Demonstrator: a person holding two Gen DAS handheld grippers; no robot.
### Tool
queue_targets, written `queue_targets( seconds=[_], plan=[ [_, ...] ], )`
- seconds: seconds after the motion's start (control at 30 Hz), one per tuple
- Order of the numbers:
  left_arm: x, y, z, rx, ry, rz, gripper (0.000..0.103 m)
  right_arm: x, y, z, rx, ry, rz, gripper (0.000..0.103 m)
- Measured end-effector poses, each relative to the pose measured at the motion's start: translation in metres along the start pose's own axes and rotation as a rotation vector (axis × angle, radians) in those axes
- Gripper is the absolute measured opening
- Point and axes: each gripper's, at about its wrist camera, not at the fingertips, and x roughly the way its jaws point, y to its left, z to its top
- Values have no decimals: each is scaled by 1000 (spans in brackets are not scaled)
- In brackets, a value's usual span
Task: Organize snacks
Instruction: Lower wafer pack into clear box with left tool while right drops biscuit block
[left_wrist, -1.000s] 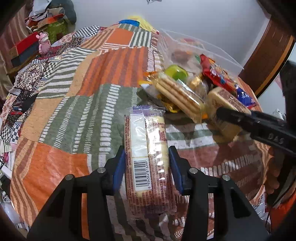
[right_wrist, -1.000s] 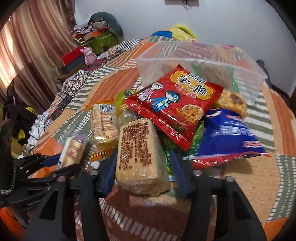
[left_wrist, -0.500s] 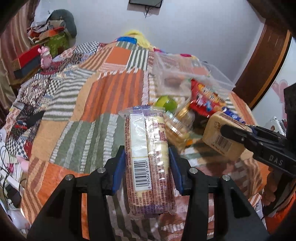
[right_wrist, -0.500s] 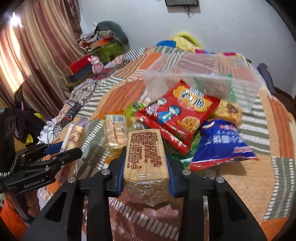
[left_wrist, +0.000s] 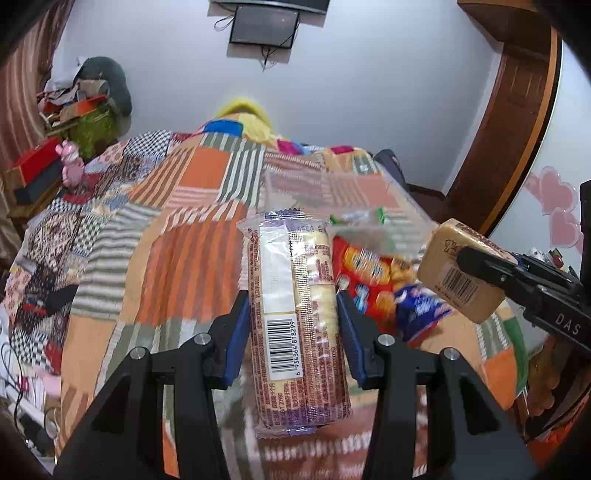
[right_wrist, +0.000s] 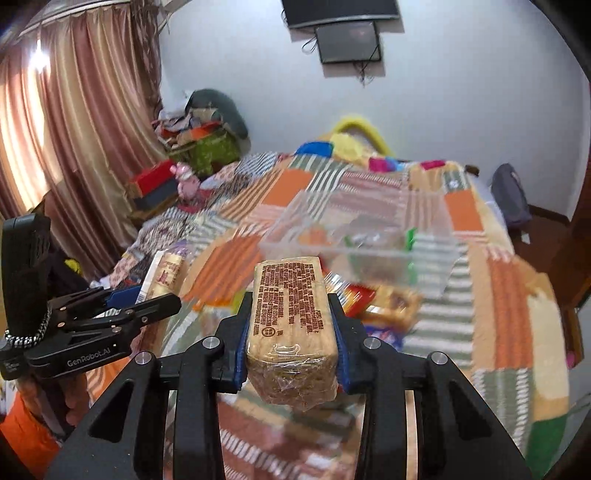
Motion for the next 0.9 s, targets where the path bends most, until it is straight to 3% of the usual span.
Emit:
queue_targets(
  seconds=[0.53, 0.9],
  plan=[
    [57, -20, 88, 45, -70, -3, 46, 11, -66, 66, 64, -113, -109, 33],
    [127, -25, 123, 40, -15, -20, 46, 72, -93, 65, 49, -19, -179, 33]
  ],
)
